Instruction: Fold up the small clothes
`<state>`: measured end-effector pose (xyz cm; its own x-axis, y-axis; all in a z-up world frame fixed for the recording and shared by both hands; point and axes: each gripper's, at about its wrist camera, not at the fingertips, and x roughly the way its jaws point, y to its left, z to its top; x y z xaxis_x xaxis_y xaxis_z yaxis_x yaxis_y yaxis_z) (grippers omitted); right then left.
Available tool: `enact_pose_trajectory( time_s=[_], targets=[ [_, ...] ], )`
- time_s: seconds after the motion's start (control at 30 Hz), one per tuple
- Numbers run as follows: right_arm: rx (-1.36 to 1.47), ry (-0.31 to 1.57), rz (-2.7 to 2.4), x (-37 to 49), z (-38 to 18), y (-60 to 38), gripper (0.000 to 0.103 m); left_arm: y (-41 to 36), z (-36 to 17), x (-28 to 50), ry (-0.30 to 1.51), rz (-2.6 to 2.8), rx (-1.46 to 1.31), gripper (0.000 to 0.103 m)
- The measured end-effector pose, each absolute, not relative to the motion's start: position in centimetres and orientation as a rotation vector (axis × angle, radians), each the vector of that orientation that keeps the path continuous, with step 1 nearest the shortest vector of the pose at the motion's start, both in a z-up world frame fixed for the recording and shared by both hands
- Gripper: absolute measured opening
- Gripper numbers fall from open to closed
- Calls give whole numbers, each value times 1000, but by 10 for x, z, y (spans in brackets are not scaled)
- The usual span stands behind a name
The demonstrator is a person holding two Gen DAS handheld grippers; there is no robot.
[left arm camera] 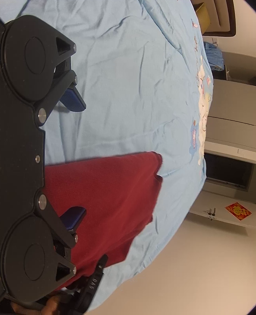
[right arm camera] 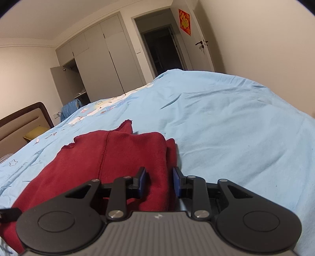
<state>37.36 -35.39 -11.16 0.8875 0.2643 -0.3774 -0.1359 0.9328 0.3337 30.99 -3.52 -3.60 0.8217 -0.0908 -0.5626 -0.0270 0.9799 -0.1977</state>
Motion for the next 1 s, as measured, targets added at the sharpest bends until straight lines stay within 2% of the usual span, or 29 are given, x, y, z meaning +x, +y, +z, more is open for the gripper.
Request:
enact_pose_trajectory(
  time_s=[0.23,0.3,0.43,1.0],
  targets=[
    [303,407,213,371,-116,-351,34,-26,-24,336,572,-55,-236,101],
    [315,406,215,371,-117,-353,34,-22,-27,350,612,-44,-258,98],
    [315,403,213,372,-117,-352,34,-13,-36,365,675,-55,-353,98],
    [312,397,215,371,-118,-352,33,-24,-43,366,687,-54,-296,97]
  ],
)
